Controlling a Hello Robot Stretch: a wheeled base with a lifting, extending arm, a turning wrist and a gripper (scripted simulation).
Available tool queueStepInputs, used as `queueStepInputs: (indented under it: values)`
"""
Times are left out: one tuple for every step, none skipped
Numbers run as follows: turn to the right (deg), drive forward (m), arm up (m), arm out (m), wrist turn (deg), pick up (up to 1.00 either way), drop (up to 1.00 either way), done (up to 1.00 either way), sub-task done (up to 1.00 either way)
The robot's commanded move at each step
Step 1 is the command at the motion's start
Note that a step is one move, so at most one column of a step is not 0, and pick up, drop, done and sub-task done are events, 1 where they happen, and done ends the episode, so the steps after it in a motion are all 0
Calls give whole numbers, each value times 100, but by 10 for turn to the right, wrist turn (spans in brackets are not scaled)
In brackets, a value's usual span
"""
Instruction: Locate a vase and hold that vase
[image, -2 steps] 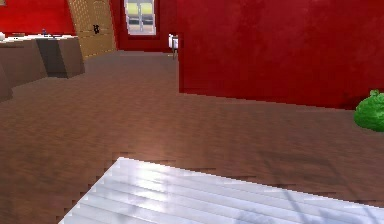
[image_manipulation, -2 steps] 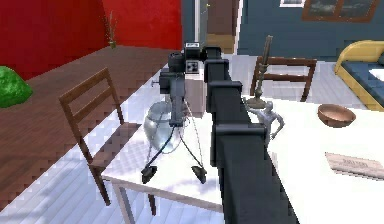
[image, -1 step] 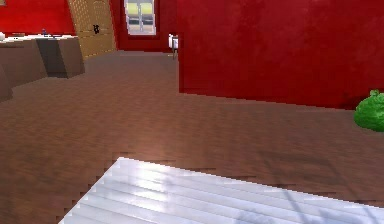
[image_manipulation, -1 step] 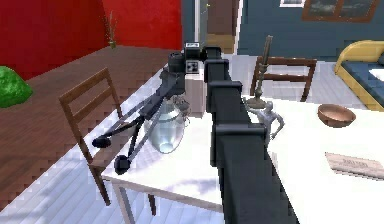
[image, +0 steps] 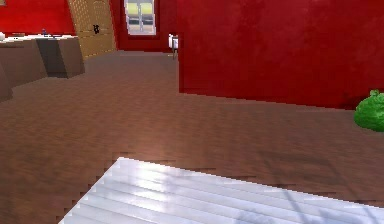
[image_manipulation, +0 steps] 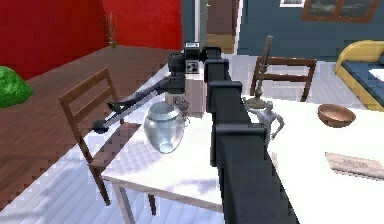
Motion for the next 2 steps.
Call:
queueStepInputs:
  values:
    - [0, 0, 0, 0, 450, 0, 0, 0, 0]
    - [0, 0, 0, 0, 180, 0, 0, 0, 0]
